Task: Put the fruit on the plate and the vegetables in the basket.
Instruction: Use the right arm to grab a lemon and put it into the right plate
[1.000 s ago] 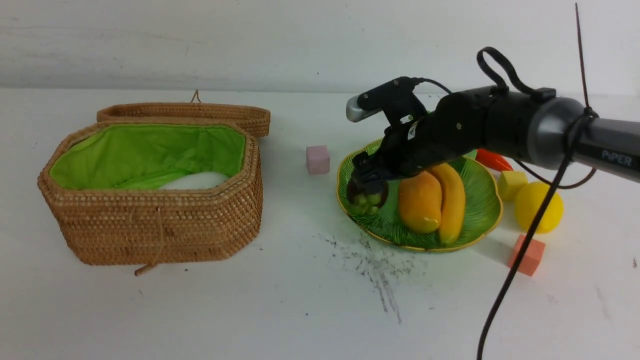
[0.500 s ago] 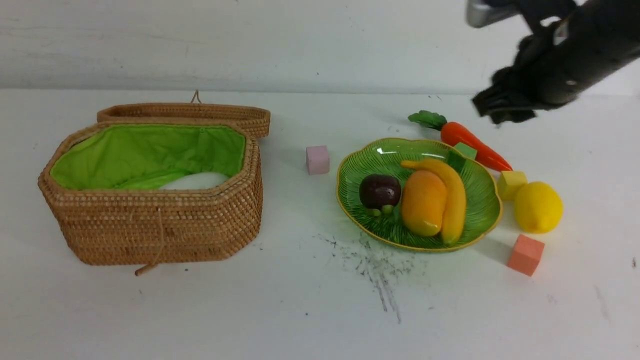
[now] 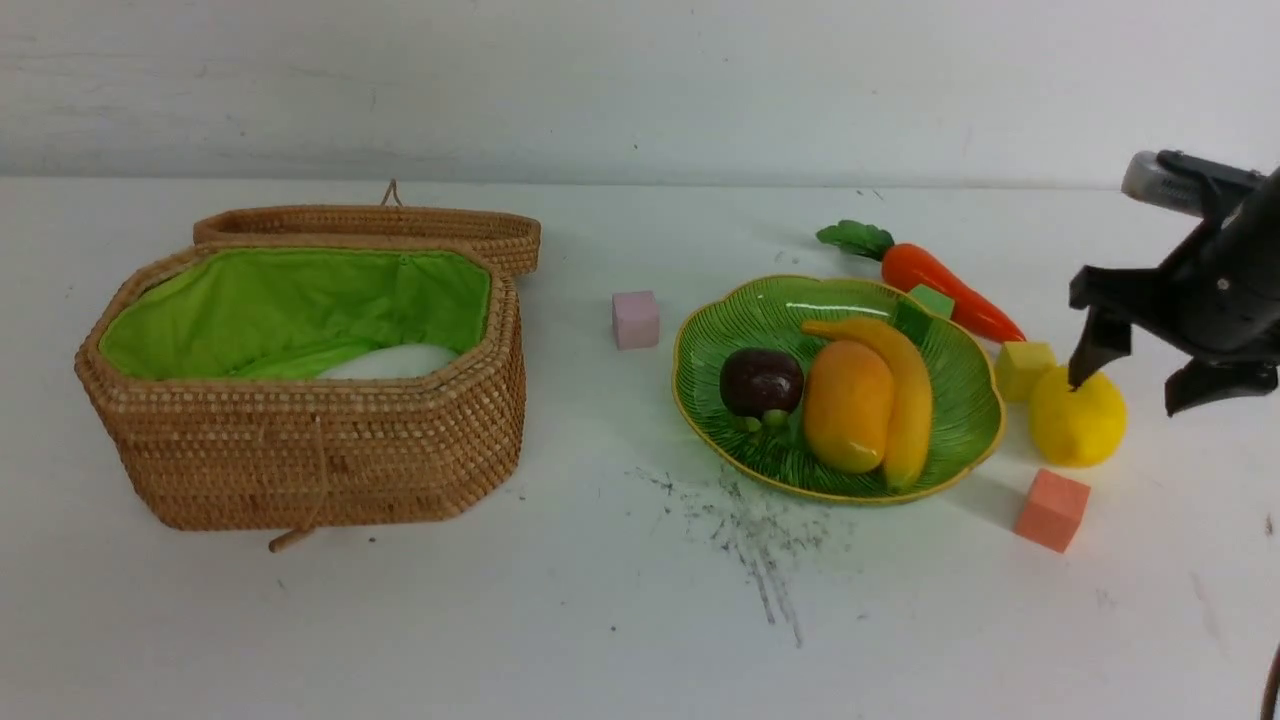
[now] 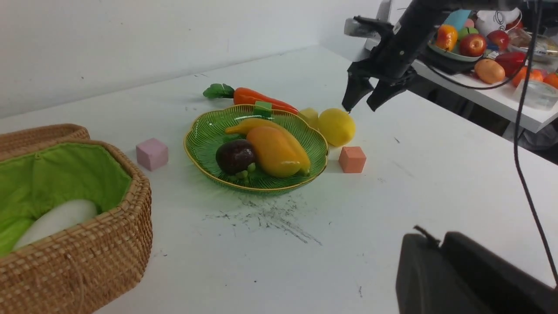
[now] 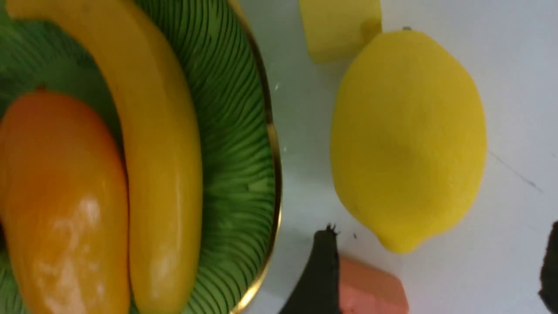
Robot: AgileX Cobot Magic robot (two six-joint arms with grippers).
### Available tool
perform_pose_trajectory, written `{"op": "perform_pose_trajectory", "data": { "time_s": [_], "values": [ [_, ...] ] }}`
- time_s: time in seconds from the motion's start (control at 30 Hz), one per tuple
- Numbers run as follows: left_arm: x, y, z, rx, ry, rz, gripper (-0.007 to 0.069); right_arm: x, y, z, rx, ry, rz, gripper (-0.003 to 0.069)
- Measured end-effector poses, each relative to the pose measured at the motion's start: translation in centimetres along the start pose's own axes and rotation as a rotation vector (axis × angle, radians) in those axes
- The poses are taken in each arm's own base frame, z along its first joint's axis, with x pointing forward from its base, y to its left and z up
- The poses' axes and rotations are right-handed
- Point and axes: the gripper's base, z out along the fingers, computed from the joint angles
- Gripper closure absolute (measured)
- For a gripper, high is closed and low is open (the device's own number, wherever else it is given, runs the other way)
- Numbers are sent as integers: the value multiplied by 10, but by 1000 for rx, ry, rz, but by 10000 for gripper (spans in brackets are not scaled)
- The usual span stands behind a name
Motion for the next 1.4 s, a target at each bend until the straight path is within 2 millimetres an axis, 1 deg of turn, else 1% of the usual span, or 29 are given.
{"op": "perform_pose_trajectory", "data": {
  "time_s": [0.07, 0.13, 0.2, 0.37, 0.47, 0.53, 0.67, 0.77, 0.83, 0.87, 0.93, 0.97, 1.0, 1.03, 1.07, 1.1, 1.13, 1.17, 1.2, 1.23, 1.27, 1.3, 1.4],
  "values": [
    [0, 0, 0, 1, 0, -1, 574, -2, -2, 15, 2, -9, 29, -12],
    [0, 0, 0, 1, 0, -2, 575, -4, -5, 30, 9, -16, 39, -13],
    [0, 0, 0, 1, 0, -2, 575, -5, -7, 39, 16, -22, 39, -11],
    [0, 0, 0, 3, 1, -3, 575, -5, -12, 65, 31, -28, 39, 8],
    [0, -1, 0, 6, 2, -7, 575, -5, -13, 72, 34, -23, 41, 41],
    [0, -1, 0, 14, 4, -16, 571, -5, -14, 72, 34, -26, 40, 78],
    [1, -2, 0, 27, 9, -31, 567, -4, -13, 71, 36, -17, 26, 83],
    [1, -3, 0, 30, 10, -35, 567, -4, -11, 60, 34, -4, 1, 83],
    [1, -3, 0, 29, 14, -35, 567, -7, -5, 40, 23, -24, -36, 83],
    [1, -3, 0, 30, 14, -36, 567, -7, -4, 37, 21, -27, -40, 83],
    [1, -3, 0, 29, 16, -36, 567, -10, 14, 5, -8, -95, -98, 83],
    [1, -3, 0, 29, 16, -36, 567, -9, 23, -7, -24, -124, -123, 83],
    [1, -3, 0, 29, 16, -36, 567, -8, 30, -14, -36, -148, -141, 83],
    [1, -3, 0, 29, 16, -36, 567, -6, 44, -21, -56, -177, -183, 83],
    [1, -3, 0, 29, 16, -36, 567, -4, 53, -25, -70, -197, -211, 83],
    [1, -3, 0, 29, 16, -36, 567, -1, 66, -25, -85, -222, -256, 83],
    [1, -3, 0, 30, 16, -37, 567, 1, 73, -24, -93, -231, -281, 83],
    [1, -3, 0, 30, 17, -37, 567, 4, 82, -19, -95, -235, -318, 83],
    [1, -3, 0, 30, 17, -37, 567, 4, 84, -18, -95, -235, -324, 83],
    [2, -3, 0, 31, 20, -40, 567, 8, 90, -5, -90, -221, -356, 83],
    [2, -3, 0, 33, 24, -42, 567, 9, 92, -2, -88, -216, -364, 83],
    [3, -3, 0, 38, 29, -49, 567, 11, 93, 9, -75, -195, -379, 83],
    [3, -5, 0, 49, 36, -62, 567, 14, 92, 29, -57, -155, -390, 83]
  ]
}}
